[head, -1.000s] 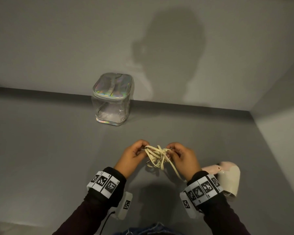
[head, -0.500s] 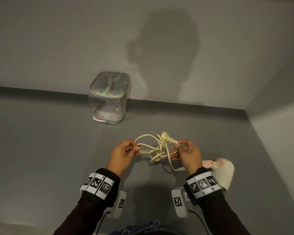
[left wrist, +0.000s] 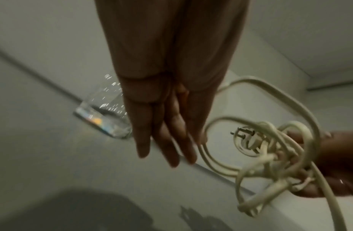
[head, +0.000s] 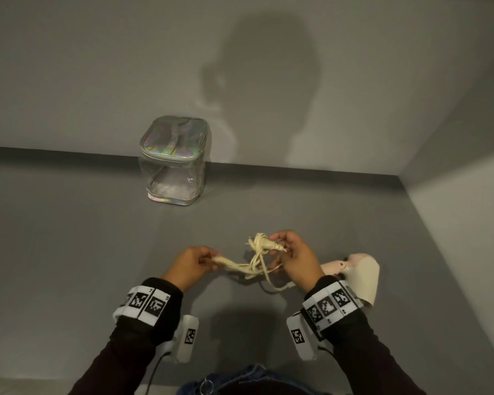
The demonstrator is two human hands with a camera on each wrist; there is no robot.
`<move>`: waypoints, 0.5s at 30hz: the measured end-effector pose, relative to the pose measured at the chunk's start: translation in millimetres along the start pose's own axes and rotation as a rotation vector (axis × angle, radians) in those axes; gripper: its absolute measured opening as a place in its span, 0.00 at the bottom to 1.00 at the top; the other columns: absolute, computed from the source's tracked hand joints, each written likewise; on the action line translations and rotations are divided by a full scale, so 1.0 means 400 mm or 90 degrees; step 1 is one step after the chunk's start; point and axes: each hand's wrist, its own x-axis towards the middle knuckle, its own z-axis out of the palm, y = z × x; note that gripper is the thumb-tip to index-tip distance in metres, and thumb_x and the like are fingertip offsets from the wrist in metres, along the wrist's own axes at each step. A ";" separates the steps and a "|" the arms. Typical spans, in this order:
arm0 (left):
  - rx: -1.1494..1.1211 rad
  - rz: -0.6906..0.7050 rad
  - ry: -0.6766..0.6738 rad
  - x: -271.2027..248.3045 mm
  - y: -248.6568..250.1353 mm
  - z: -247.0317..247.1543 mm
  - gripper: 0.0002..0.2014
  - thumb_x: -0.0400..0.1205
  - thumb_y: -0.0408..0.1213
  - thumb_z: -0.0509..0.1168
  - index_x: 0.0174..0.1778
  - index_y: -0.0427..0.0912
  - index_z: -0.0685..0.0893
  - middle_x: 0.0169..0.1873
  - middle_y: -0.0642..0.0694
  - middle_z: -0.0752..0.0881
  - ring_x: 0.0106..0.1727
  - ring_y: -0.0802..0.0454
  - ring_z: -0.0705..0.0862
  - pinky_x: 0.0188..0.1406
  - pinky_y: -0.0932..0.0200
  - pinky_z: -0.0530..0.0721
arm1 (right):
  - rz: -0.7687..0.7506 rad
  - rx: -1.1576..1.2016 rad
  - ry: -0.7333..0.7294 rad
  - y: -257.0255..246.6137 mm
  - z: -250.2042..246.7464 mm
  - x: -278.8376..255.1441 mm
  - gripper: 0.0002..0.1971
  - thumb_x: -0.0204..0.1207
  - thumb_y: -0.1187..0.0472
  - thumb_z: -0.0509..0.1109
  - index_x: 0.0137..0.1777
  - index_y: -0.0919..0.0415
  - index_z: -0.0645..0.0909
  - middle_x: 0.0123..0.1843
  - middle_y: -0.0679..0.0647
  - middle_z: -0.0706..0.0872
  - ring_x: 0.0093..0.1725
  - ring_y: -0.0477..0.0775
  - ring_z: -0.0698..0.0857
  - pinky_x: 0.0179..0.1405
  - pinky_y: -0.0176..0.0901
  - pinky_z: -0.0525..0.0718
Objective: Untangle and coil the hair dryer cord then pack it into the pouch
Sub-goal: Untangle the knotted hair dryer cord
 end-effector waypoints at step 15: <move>-0.037 -0.009 0.061 0.057 0.095 0.042 0.09 0.75 0.27 0.68 0.49 0.28 0.84 0.25 0.49 0.84 0.20 0.66 0.82 0.24 0.76 0.81 | -0.114 0.071 0.017 -0.007 0.038 -0.039 0.18 0.75 0.78 0.59 0.45 0.52 0.81 0.35 0.55 0.89 0.34 0.43 0.87 0.42 0.32 0.85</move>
